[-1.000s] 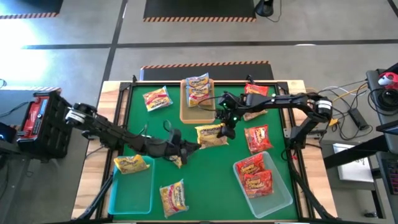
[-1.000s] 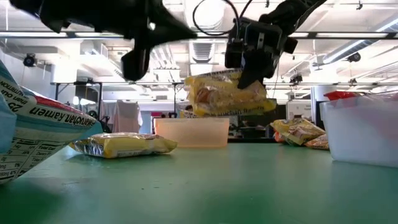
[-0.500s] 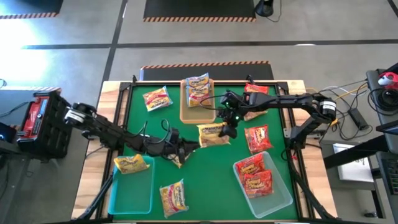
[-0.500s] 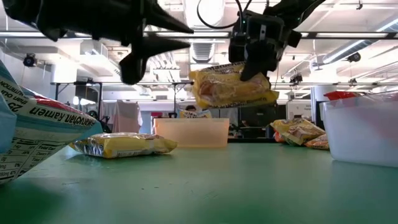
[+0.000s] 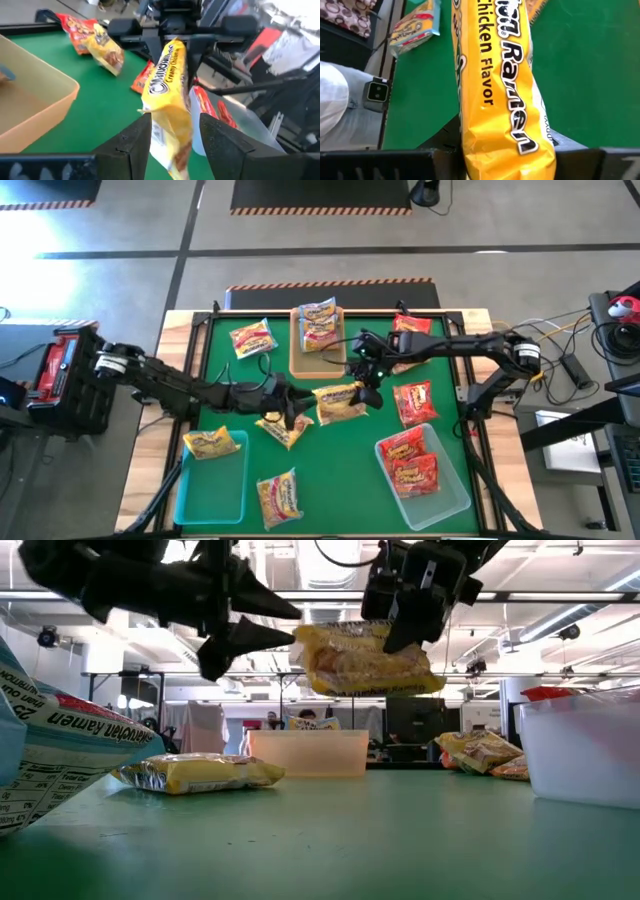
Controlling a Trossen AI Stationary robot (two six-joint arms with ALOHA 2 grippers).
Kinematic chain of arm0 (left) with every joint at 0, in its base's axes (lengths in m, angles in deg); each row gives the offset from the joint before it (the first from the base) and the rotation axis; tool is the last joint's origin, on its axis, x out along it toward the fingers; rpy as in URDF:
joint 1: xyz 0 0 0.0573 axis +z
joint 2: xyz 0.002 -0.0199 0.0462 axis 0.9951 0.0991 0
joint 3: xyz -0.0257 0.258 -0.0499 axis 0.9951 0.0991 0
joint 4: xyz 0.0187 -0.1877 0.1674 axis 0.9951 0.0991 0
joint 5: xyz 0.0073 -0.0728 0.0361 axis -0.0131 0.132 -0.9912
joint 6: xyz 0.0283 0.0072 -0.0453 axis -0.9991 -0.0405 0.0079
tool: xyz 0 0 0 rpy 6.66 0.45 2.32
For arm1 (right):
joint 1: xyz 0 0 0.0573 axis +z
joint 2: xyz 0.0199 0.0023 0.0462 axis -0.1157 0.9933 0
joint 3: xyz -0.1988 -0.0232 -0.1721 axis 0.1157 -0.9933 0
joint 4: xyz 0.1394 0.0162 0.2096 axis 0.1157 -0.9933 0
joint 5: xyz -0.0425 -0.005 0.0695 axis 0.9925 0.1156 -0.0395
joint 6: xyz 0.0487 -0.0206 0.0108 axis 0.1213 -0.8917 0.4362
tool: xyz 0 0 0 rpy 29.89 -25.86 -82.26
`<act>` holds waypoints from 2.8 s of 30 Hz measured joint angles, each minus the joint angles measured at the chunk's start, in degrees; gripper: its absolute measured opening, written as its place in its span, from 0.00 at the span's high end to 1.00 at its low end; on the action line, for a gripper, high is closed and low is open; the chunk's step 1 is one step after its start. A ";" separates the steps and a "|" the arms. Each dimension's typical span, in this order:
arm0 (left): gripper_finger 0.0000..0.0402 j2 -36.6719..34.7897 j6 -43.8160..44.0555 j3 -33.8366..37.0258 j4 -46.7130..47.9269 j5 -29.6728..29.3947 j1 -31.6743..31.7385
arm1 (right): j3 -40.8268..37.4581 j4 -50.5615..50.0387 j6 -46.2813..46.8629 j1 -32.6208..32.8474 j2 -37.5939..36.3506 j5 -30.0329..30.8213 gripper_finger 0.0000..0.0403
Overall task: Sort Maruchan noodles
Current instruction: Put the yellow noddle pack into the blue bin
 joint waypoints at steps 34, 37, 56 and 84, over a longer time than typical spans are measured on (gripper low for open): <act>0.51 -1.04 -17.29 -17.57 31.09 8.91 2.88 | 10.15 -11.54 -7.37 7.10 -0.04 14.97 0.73; 0.51 0.41 -17.22 -18.30 31.03 10.15 2.96 | 11.73 -11.52 -8.22 7.09 -0.02 15.45 0.73; 0.75 2.42 -15.07 -18.93 28.50 11.09 3.64 | 13.61 -11.81 -10.24 7.33 0.28 15.65 0.72; 0.87 -11.48 -2.78 -19.30 62.53 11.98 1.32 | 22.71 -38.40 -7.89 7.31 -7.86 18.86 0.55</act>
